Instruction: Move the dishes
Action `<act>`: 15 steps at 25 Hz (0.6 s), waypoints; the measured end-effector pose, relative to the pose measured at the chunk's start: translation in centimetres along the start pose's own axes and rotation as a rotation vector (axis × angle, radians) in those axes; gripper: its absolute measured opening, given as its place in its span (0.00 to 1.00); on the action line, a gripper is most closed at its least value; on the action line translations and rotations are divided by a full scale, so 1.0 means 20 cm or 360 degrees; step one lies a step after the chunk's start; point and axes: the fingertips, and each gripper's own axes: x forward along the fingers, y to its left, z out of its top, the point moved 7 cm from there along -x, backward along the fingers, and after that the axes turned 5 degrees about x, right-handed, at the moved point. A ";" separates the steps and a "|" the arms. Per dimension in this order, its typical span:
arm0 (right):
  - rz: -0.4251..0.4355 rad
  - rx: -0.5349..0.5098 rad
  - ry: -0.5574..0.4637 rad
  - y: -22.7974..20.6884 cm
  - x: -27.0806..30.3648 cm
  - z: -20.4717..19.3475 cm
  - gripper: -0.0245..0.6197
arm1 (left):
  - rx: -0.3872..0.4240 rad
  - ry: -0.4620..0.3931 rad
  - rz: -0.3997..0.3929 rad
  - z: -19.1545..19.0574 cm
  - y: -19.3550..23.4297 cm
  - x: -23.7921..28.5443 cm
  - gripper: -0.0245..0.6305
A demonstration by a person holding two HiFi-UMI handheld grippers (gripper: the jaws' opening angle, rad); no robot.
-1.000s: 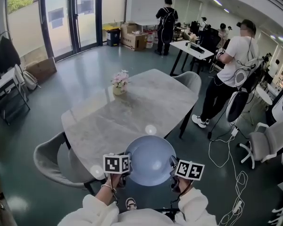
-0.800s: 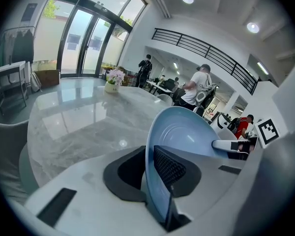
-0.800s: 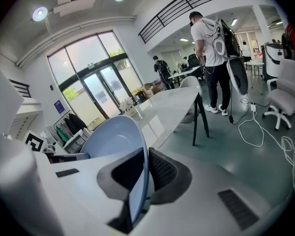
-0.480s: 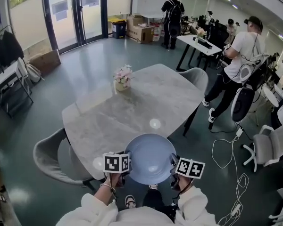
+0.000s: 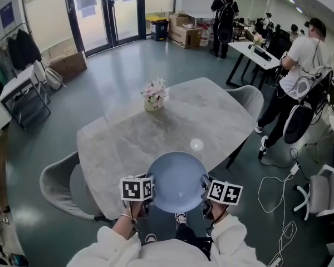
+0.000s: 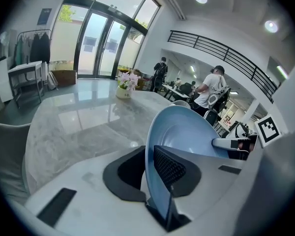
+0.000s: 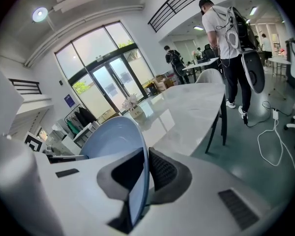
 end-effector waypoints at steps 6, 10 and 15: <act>0.0040 0.0007 0.0034 -0.05 0.12 0.15 0.17 | -0.0022 0.0007 0.0035 0.10 0.00 0.11 0.10; 0.0064 0.0026 0.0077 -0.10 0.21 0.21 0.17 | -0.0029 0.0022 0.0068 0.13 -0.01 0.17 0.10; 0.0115 -0.0011 0.0132 -0.10 0.31 0.31 0.17 | -0.0077 0.0032 0.0140 0.17 0.00 0.21 0.10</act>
